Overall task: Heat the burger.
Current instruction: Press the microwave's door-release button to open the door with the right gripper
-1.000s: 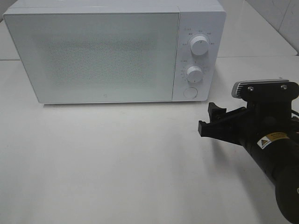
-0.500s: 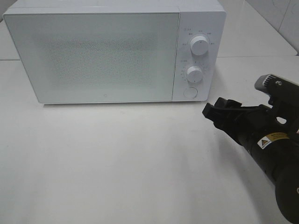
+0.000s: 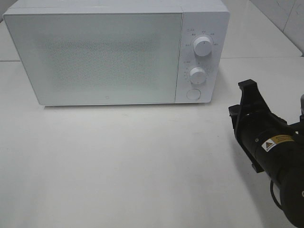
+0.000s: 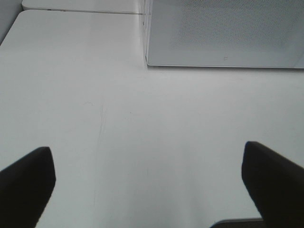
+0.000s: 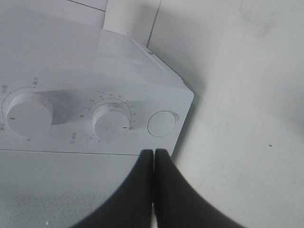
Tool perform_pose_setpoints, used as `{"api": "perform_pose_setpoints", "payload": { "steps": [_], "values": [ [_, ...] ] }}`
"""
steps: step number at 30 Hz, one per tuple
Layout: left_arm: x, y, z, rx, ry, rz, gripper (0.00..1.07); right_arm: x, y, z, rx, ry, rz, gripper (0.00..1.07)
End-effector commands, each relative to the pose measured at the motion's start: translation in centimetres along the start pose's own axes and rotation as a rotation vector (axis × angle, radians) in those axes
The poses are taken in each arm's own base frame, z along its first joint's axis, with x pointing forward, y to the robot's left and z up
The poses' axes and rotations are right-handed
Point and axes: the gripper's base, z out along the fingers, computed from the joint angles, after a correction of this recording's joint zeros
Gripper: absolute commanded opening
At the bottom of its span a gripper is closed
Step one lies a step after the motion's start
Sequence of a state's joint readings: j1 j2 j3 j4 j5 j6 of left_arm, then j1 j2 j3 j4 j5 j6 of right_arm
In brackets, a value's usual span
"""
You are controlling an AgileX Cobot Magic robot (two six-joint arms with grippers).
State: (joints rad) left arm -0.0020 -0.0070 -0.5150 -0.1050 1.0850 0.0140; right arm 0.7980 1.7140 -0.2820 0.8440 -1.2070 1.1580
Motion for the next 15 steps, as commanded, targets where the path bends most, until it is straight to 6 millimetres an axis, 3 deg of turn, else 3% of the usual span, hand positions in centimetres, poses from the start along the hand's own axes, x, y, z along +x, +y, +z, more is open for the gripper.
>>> {"api": "perform_pose_setpoints", "payload": {
  "steps": [1, 9, 15],
  "values": [
    [0.0, -0.1, -0.3, 0.007, -0.035, -0.001, 1.0, 0.2, 0.1, 0.0, -0.004, 0.014, 0.067, 0.0],
    [0.0, -0.1, -0.3, 0.007, -0.035, -0.001, 1.0, 0.5, -0.5, -0.1, 0.066, 0.038, 0.168, 0.0],
    [0.0, -0.1, -0.3, 0.007, -0.035, -0.001, 1.0, 0.8, 0.3, 1.0, 0.049, 0.033, 0.193, 0.0]
  ]
}}
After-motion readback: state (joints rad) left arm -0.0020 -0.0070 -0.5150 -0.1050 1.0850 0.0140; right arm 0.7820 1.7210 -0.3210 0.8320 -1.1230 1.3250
